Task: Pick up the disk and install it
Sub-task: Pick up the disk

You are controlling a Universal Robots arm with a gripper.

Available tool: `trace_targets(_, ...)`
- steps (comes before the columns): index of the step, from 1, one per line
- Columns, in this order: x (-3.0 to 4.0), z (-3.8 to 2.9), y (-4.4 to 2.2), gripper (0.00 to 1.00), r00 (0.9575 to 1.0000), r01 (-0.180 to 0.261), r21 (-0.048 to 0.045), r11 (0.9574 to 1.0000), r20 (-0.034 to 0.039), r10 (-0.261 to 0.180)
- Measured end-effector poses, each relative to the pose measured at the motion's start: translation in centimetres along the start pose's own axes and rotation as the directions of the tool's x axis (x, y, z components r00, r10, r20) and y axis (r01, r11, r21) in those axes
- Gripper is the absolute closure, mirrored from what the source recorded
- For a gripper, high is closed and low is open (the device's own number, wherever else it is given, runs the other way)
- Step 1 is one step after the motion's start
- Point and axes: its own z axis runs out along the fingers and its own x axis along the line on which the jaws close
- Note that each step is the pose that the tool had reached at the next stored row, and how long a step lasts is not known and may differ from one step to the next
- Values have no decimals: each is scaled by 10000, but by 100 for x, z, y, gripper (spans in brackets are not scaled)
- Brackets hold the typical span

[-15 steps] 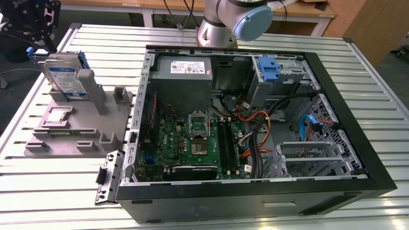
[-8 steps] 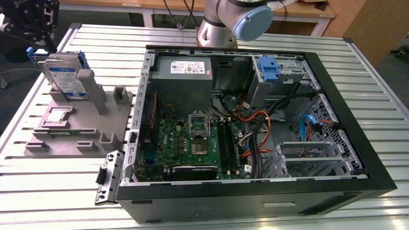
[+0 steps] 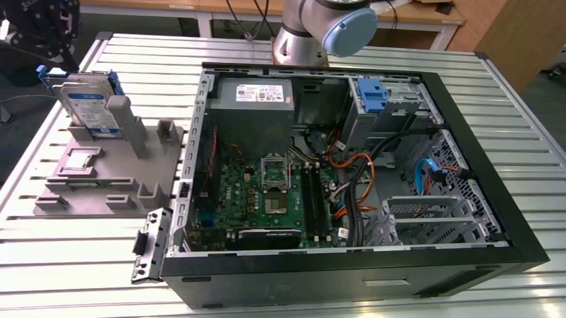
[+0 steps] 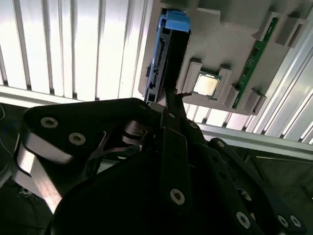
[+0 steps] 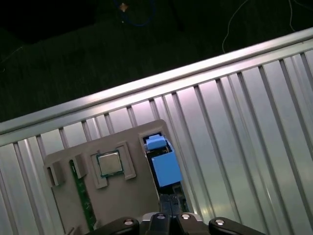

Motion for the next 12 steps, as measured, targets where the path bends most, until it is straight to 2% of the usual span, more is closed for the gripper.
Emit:
trace_targets(5,0,3,0,89,9986,532,-25,9986,20,-532)
trace_targets(12,0,7,0,89,9914,1310,-58,9914,27,-1310)
